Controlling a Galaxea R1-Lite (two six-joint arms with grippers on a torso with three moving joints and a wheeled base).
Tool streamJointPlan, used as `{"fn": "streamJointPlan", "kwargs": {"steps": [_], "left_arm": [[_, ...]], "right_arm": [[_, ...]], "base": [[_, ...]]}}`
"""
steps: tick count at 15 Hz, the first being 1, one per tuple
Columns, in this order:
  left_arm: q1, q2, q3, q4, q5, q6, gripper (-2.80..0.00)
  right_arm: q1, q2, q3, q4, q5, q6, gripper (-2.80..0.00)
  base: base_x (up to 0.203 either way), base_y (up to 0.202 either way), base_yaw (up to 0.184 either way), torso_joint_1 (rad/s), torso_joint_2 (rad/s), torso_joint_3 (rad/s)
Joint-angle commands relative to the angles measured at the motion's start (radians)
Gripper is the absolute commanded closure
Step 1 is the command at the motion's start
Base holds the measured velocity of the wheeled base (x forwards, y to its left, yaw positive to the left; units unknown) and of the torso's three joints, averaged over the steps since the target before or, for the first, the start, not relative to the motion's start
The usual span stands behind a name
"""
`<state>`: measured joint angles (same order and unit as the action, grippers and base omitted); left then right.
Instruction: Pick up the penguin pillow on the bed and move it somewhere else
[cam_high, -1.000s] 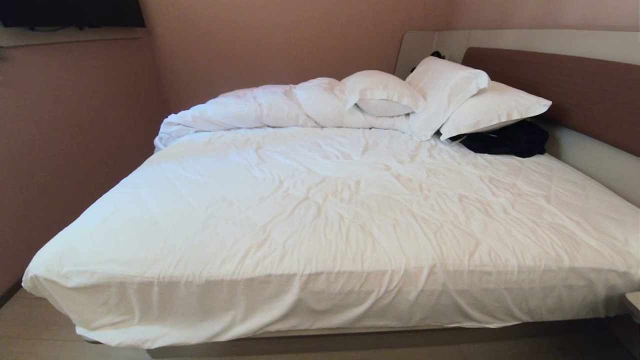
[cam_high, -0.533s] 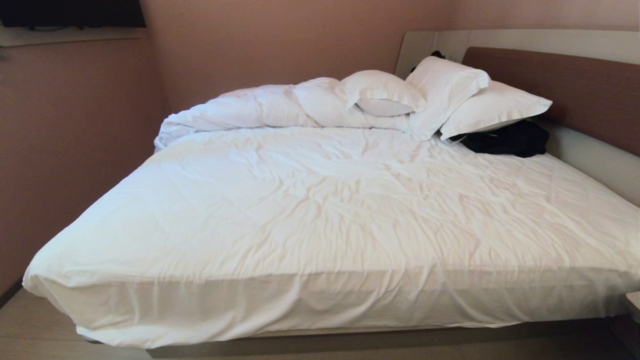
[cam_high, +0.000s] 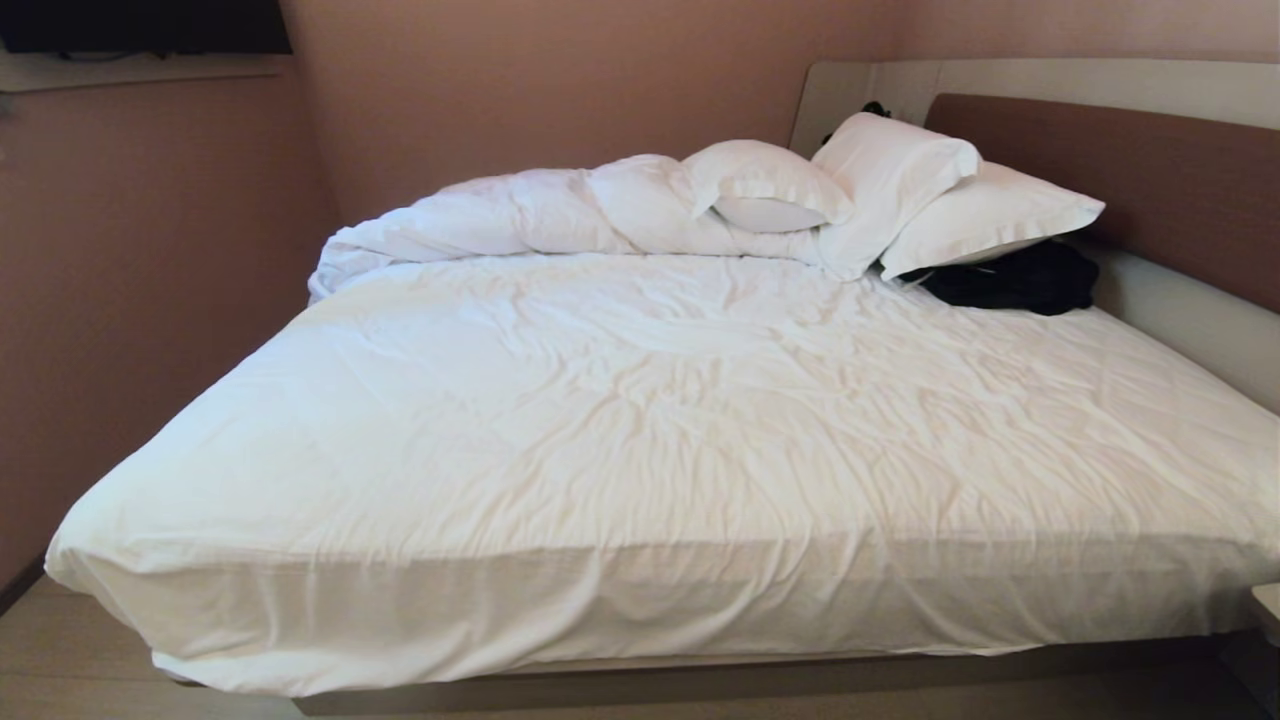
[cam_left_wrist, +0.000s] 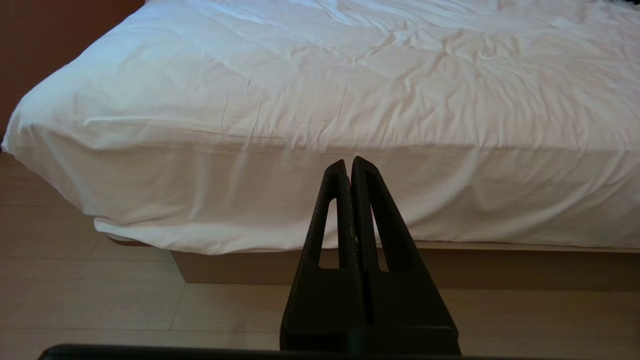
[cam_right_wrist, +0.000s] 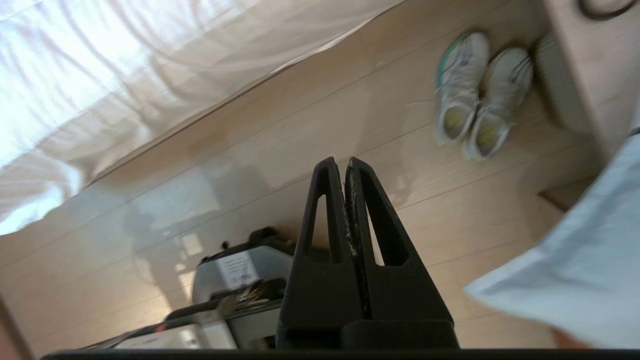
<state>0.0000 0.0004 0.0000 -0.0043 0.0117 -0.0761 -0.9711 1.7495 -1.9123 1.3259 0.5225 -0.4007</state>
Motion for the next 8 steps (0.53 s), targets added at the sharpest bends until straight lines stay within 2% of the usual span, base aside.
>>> {"fn": "streamJointPlan", "kwargs": {"steps": [1, 4, 6, 8], "left_arm": [[0.0, 0.0, 0.003, 0.0, 0.001, -0.001, 0.0], [0.0, 0.0, 0.003, 0.0, 0.001, -0.001, 0.0], [0.0, 0.0, 0.003, 0.0, 0.001, -0.001, 0.0], [0.0, 0.0, 0.003, 0.0, 0.001, -0.001, 0.0]], "right_arm": [[0.118, -0.055, 0.003, 0.014, -0.069, 0.455, 0.0], [0.275, -0.164, 0.04, 0.022, -0.141, 0.553, 0.0], [0.358, -0.288, 0.104, 0.02, -0.15, 0.554, 0.0], [0.457, -0.425, 0.178, 0.016, -0.152, 0.516, 0.0]], "base": [[0.0, 0.0, 0.0, 0.0, 0.0, 0.0], [0.0, 0.0, 0.0, 0.0, 0.0, 0.0], [0.0, 0.0, 0.0, 0.0, 0.0, 0.0], [0.0, 0.0, 0.0, 0.0, 0.0, 0.0]]}}
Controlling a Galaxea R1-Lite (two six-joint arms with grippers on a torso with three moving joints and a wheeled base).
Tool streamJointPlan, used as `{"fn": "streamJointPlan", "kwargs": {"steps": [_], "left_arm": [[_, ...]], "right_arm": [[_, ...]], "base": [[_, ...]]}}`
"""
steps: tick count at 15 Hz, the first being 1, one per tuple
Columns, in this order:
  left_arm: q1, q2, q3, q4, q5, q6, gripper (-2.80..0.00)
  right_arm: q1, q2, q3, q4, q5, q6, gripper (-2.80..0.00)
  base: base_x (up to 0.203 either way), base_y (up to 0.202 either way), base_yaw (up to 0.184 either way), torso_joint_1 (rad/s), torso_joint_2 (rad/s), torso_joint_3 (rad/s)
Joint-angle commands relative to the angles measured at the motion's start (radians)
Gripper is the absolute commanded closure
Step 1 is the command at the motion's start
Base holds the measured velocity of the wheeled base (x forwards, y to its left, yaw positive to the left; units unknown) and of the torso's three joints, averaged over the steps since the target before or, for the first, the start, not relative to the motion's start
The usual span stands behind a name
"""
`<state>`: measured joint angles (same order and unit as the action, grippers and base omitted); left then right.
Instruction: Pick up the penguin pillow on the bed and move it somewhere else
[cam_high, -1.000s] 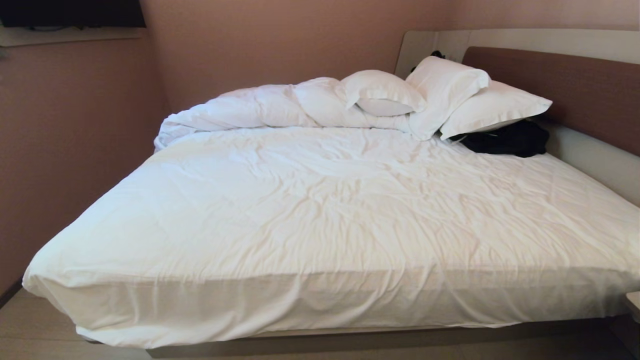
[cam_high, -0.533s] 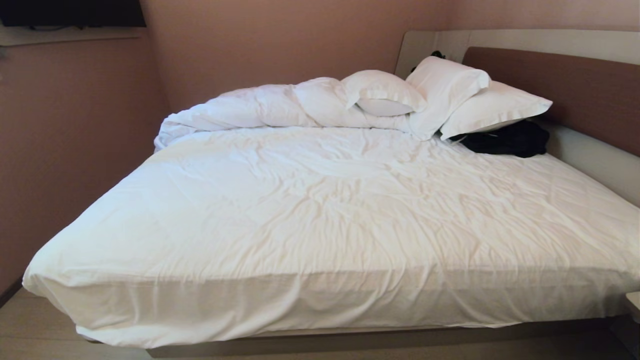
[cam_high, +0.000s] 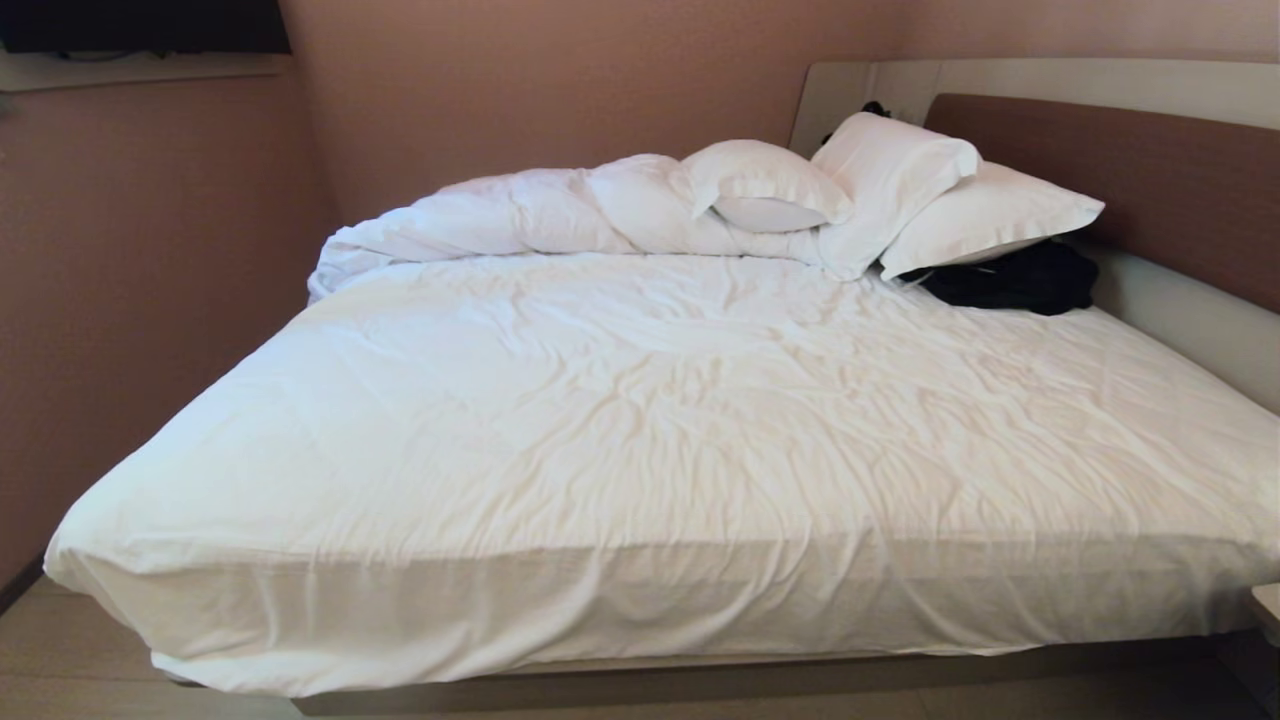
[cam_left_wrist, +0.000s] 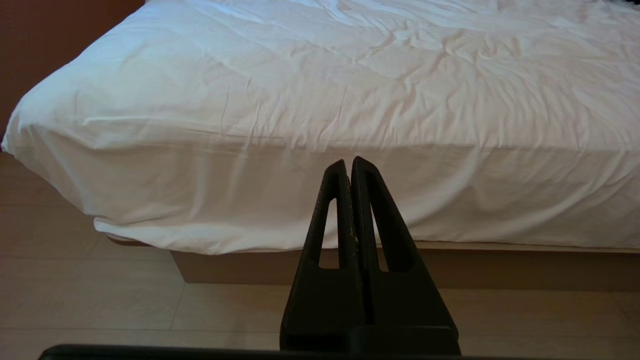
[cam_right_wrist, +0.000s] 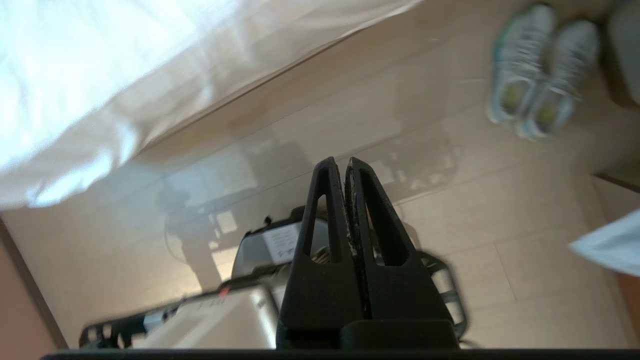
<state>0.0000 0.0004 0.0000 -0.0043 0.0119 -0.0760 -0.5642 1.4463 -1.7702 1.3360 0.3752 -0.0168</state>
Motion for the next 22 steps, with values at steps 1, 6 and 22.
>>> {"fn": "streamJointPlan", "kwargs": {"steps": [1, 6, 22], "left_arm": [[0.0, 0.0, 0.003, 0.0, 0.0, -0.001, 0.0], [0.0, 0.0, 0.003, 0.0, 0.0, -0.001, 0.0], [0.0, 0.0, 0.003, 0.0, 0.0, -0.001, 0.0]], "right_arm": [[0.098, -0.188, 0.073, 0.005, -0.004, 0.099, 0.0], [0.191, -0.351, 0.196, 0.002, 0.013, -0.04, 0.0], [0.444, -1.117, 0.556, -0.114, 0.084, -0.3, 0.0]], "base": [[0.0, 0.0, 0.0, 0.0, 0.0, 0.0], [0.0, 0.0, 0.0, 0.0, 0.0, 0.0], [0.0, 0.0, 0.0, 0.0, 0.0, 0.0]]}}
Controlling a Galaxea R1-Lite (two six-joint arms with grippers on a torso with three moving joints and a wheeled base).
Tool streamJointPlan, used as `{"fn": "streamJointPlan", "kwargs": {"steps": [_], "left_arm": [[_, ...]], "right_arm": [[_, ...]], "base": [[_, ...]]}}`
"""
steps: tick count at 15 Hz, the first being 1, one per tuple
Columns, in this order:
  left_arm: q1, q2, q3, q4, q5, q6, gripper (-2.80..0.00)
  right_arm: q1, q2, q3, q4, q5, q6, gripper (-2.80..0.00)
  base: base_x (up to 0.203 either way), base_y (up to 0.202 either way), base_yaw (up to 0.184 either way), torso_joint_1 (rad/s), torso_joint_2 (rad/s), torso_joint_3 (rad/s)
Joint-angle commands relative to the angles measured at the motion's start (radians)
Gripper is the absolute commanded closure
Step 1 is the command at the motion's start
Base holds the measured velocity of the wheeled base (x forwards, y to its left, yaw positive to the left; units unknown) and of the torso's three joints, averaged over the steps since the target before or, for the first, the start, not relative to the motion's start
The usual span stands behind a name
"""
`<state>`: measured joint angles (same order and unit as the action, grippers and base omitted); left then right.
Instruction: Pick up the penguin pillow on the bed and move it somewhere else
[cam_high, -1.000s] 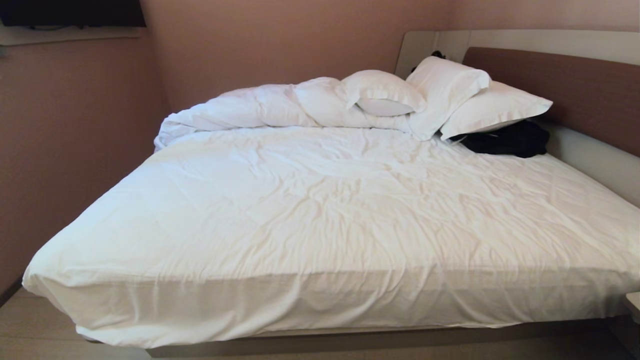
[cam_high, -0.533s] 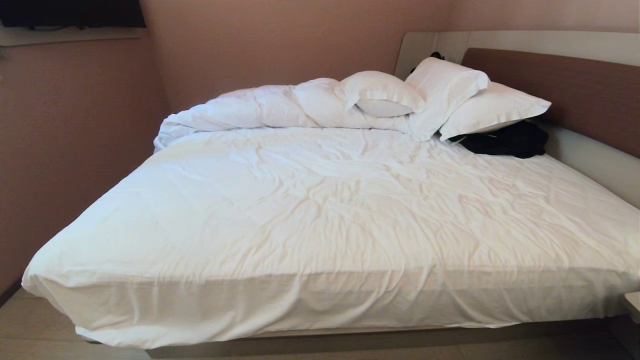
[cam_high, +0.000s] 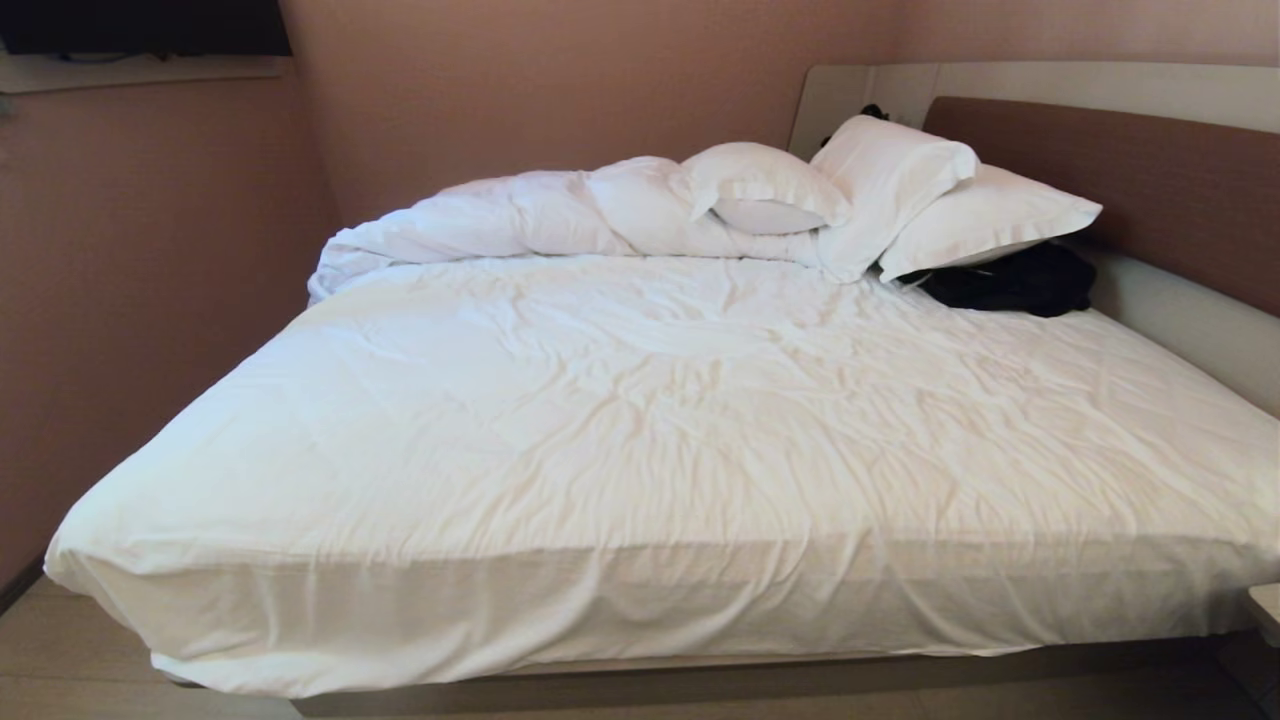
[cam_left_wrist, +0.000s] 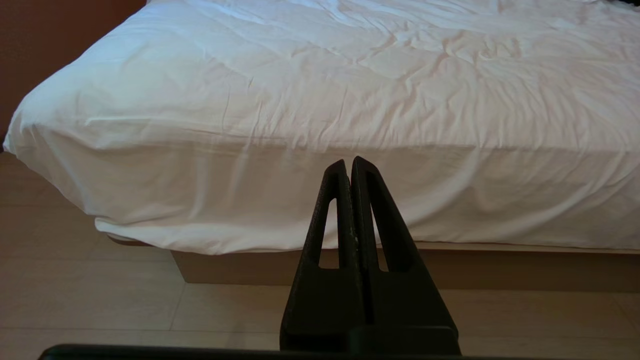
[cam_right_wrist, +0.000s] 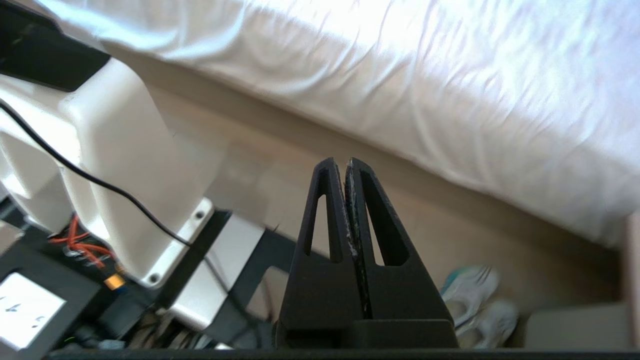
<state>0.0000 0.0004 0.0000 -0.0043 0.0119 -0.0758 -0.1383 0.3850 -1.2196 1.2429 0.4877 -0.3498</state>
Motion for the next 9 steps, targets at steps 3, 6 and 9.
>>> {"fn": "streamJointPlan", "kwargs": {"steps": [3, 6, 9], "left_arm": [[0.0, 0.0, 0.003, 0.0, 0.0, -0.001, 0.0], [0.0, 0.0, 0.003, 0.0, 0.0, -0.001, 0.0], [0.0, 0.0, 0.003, 0.0, 0.0, -0.001, 0.0]], "right_arm": [[0.082, -0.109, 0.028, -0.117, -0.129, 0.123, 0.0], [0.109, -0.151, 0.106, -0.287, -0.291, 0.214, 0.0], [0.128, -0.205, 0.255, -0.623, -0.499, 0.25, 0.0]], "base": [[0.0, 0.0, 0.0, 0.0, 0.0, 0.0], [0.0, 0.0, 0.0, 0.0, 0.0, 0.0], [0.0, 0.0, 0.0, 0.0, 0.0, 0.0]]}}
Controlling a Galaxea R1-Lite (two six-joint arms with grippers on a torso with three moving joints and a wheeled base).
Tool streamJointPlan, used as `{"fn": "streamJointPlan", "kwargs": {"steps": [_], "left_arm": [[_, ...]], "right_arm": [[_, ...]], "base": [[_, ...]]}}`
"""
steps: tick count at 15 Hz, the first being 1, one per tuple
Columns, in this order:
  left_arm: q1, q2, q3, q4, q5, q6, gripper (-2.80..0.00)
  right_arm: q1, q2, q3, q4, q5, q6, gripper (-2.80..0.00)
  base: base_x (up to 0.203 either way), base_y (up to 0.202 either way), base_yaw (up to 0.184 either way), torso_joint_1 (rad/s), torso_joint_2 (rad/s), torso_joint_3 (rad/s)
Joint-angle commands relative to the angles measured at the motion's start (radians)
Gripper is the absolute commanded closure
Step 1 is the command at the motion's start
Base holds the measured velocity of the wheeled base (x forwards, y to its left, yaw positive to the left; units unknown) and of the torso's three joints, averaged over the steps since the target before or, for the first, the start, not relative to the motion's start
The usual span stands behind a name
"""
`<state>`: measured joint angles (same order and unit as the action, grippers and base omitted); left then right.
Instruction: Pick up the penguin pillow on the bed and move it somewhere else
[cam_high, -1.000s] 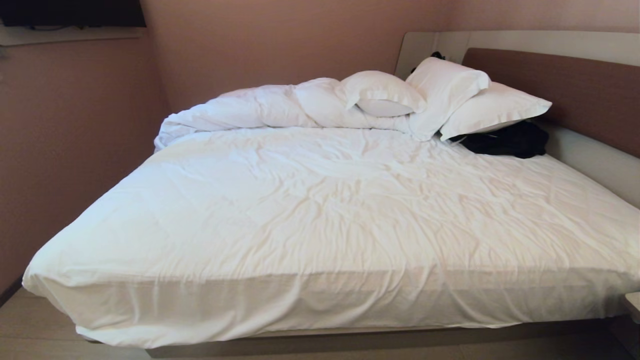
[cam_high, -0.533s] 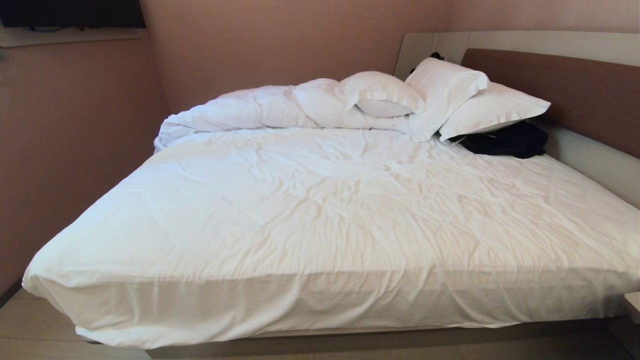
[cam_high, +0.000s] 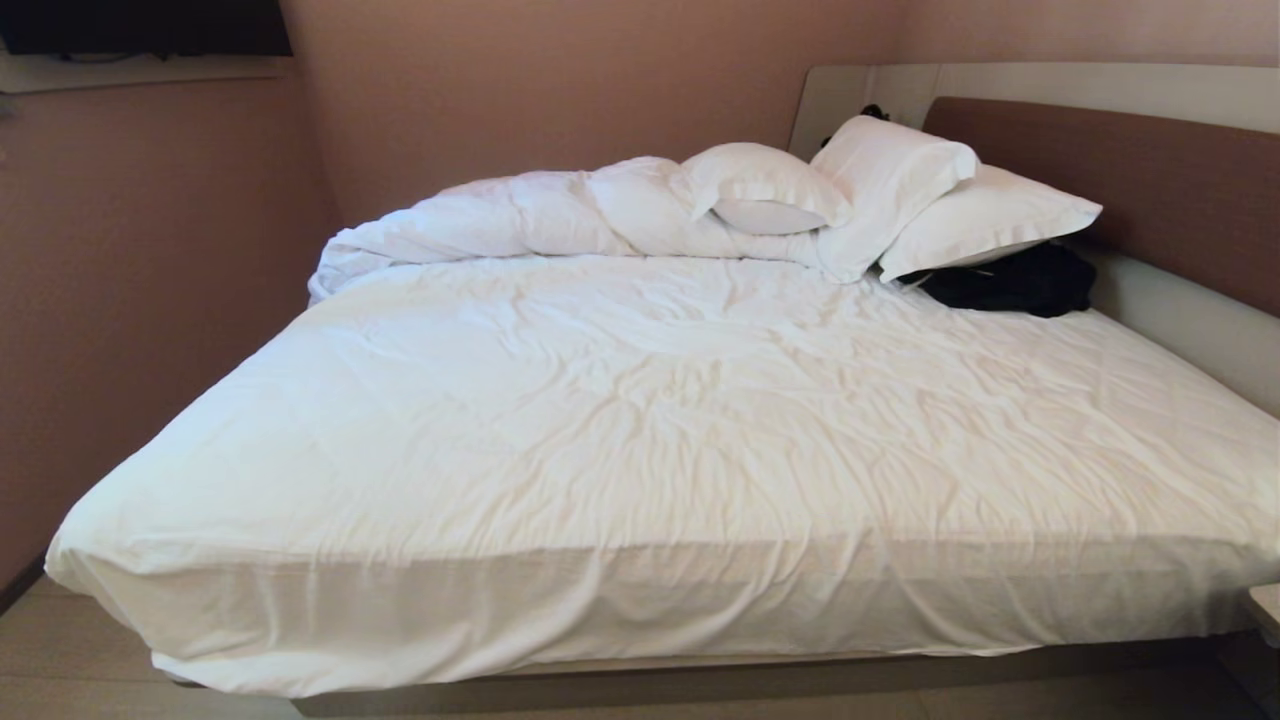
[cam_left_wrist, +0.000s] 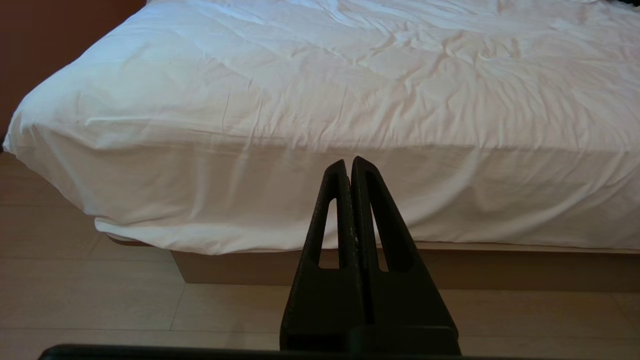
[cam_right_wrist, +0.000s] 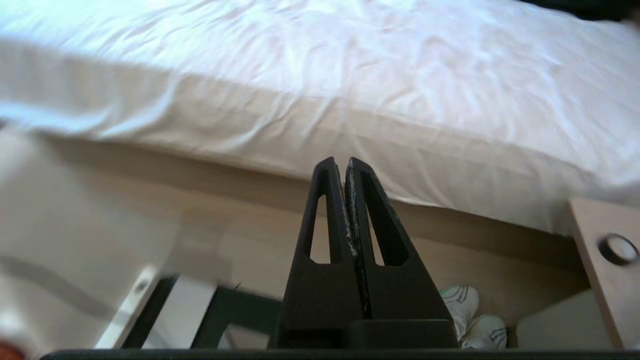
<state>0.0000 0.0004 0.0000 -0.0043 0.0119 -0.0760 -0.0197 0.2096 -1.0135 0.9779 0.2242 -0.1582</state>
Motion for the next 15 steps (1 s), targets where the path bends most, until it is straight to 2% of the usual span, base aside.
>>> {"fn": "streamJointPlan", "kwargs": {"steps": [1, 5, 10, 15], "left_arm": [[0.0, 0.0, 0.003, 0.0, 0.0, -0.001, 0.0], [0.0, 0.0, 0.003, 0.0, 0.0, -0.001, 0.0], [0.0, 0.0, 0.003, 0.0, 0.0, -0.001, 0.0], [0.0, 0.0, 0.003, 0.0, 0.0, -0.001, 0.0]], "right_arm": [[0.019, -0.052, 0.078, -0.436, -0.29, 0.066, 0.0], [0.021, -0.093, 0.142, -0.501, -0.27, 0.066, 0.0], [0.021, -0.201, 0.356, -0.58, -0.273, 0.039, 0.0], [0.021, -0.208, 0.476, -0.593, -0.276, 0.046, 0.0]], "base": [[0.0, 0.0, 0.0, 0.0, 0.0, 0.0], [0.0, 0.0, 0.0, 0.0, 0.0, 0.0], [0.0, 0.0, 0.0, 0.0, 0.0, 0.0], [0.0, 0.0, 0.0, 0.0, 0.0, 0.0]]}}
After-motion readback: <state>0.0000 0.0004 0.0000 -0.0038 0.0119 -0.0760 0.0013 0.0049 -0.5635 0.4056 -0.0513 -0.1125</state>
